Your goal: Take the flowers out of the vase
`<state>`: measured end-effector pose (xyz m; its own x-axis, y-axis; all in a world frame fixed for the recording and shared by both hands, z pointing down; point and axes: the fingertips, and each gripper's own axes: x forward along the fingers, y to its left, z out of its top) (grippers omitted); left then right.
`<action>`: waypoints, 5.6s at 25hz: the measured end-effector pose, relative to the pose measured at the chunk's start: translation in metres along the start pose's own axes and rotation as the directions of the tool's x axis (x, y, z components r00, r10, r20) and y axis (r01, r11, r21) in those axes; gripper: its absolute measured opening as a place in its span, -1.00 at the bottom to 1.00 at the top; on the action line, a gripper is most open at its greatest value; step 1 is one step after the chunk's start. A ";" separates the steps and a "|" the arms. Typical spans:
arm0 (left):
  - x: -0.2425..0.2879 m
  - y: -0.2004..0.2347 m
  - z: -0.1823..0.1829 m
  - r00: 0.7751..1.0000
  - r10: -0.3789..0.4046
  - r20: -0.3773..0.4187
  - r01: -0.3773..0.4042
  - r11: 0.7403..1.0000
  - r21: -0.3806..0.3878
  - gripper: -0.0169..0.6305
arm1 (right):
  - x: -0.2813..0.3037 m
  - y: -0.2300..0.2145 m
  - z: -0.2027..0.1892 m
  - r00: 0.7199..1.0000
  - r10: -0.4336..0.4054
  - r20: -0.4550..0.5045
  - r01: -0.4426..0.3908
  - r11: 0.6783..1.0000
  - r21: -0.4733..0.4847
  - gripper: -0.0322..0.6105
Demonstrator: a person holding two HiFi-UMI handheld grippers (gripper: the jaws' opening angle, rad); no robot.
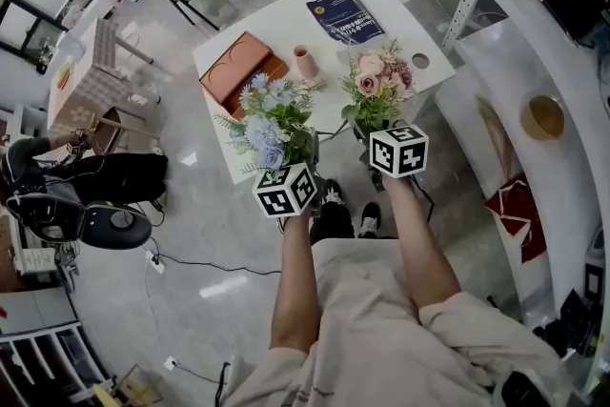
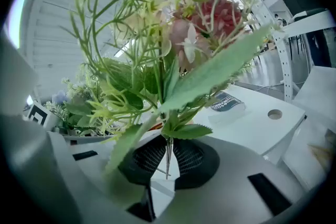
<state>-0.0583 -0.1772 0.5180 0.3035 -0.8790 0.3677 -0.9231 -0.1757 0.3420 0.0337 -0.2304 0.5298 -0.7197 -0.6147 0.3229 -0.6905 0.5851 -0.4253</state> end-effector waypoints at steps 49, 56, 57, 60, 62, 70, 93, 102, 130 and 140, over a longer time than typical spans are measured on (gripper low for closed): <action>-0.078 0.012 -0.060 0.986 -0.157 -0.063 0.153 0.986 -0.068 -0.81 | -0.058 0.069 -0.071 0.982 -0.172 -0.072 0.162 0.979 -0.127 -0.78; -0.080 0.022 -0.061 0.988 -0.141 -0.062 0.136 0.988 -0.080 -0.81 | -0.044 0.073 -0.075 0.984 -0.152 -0.097 0.139 0.982 -0.127 -0.78; -0.080 0.024 -0.061 0.988 -0.140 -0.062 0.135 0.988 -0.078 -0.81 | -0.041 0.075 -0.075 0.984 -0.148 -0.097 0.135 0.983 -0.127 -0.78; -0.079 0.026 -0.063 0.988 -0.138 -0.069 0.133 0.988 -0.077 -0.81 | -0.037 0.077 -0.077 0.985 -0.146 -0.094 0.134 0.983 -0.123 -0.78; -0.082 0.027 -0.066 0.988 -0.137 -0.073 0.131 0.988 -0.082 -0.81 | -0.036 0.078 -0.082 0.984 -0.147 -0.101 0.135 0.984 -0.119 -0.78; -0.077 0.024 -0.062 0.984 -0.161 -0.077 0.156 0.986 -0.063 -0.81 | -0.033 0.079 -0.078 0.986 -0.146 -0.086 0.135 0.983 -0.124 -0.78; -0.076 0.027 -0.059 0.984 -0.167 -0.069 0.163 0.984 -0.066 -0.81 | -0.027 0.083 -0.076 0.986 -0.135 -0.094 0.120 0.981 -0.155 -0.78; -0.080 0.027 -0.059 0.983 -0.171 -0.073 0.166 0.984 -0.061 -0.81 | -0.025 0.090 -0.077 0.987 -0.128 -0.097 0.112 0.981 -0.156 -0.78; -0.079 0.028 -0.056 0.982 -0.173 -0.072 0.169 0.984 -0.062 -0.81 | -0.020 0.094 -0.081 0.989 -0.113 -0.099 0.098 0.985 -0.145 -0.79; -0.077 0.025 -0.056 0.982 -0.174 -0.072 0.170 0.984 -0.060 -0.81 | -0.023 0.089 -0.079 0.989 -0.117 -0.093 0.103 0.984 -0.143 -0.79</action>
<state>-0.0921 -0.0892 0.5465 0.4760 -0.8007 0.3636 -0.8420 -0.2957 0.4512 -0.0168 -0.1226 0.5514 -0.6372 -0.6271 0.4481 -0.7644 0.5882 -0.2639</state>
